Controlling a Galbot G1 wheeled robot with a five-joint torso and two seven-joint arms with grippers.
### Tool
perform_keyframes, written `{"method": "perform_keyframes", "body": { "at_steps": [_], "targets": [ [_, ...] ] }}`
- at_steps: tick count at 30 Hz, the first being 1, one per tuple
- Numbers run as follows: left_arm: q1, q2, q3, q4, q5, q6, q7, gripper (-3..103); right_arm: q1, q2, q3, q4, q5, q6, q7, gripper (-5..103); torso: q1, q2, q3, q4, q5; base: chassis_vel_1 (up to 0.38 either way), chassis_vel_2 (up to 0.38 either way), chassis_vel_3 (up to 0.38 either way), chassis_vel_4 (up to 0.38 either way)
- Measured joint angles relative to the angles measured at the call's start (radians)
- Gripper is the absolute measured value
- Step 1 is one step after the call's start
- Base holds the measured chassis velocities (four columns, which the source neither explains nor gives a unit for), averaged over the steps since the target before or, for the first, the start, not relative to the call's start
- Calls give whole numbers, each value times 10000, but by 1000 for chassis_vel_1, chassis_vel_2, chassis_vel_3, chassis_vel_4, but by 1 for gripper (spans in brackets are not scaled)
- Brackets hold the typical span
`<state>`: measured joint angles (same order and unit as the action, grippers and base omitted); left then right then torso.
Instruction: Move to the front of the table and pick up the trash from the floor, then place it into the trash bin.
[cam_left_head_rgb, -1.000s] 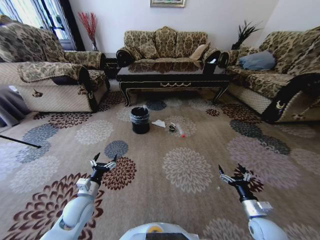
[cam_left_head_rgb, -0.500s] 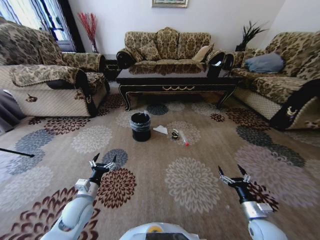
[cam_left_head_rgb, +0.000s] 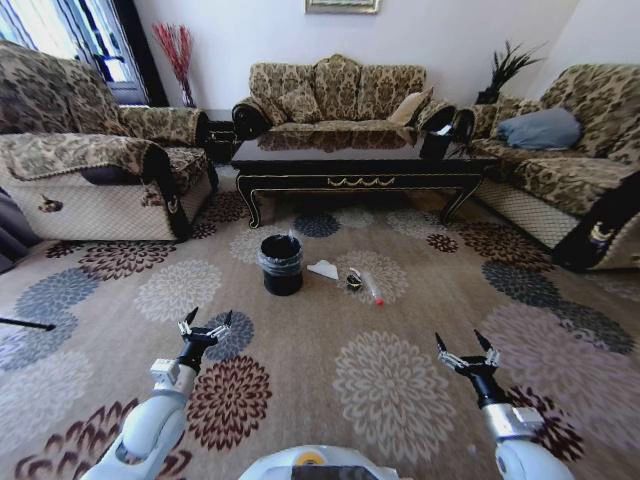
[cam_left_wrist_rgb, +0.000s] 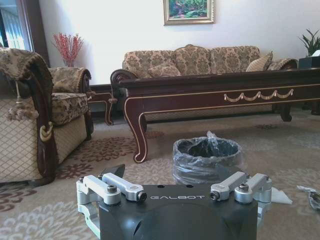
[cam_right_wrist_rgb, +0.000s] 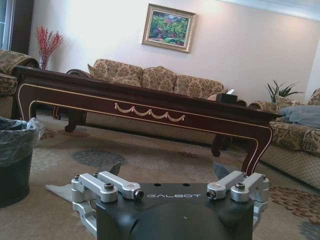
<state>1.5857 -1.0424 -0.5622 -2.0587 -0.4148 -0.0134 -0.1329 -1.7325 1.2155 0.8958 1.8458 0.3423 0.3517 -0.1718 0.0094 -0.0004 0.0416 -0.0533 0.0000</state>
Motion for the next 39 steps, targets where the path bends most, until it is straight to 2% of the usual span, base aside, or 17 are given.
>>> {"method": "perform_keyframes", "body": {
  "at_steps": [39],
  "targets": [
    [-226,27,117,124,10,250,-199,100,83,-4,-131,20,-254,-24,-13,100,0,4,0,1,2,-182,180,179,-182]
  ]
}}
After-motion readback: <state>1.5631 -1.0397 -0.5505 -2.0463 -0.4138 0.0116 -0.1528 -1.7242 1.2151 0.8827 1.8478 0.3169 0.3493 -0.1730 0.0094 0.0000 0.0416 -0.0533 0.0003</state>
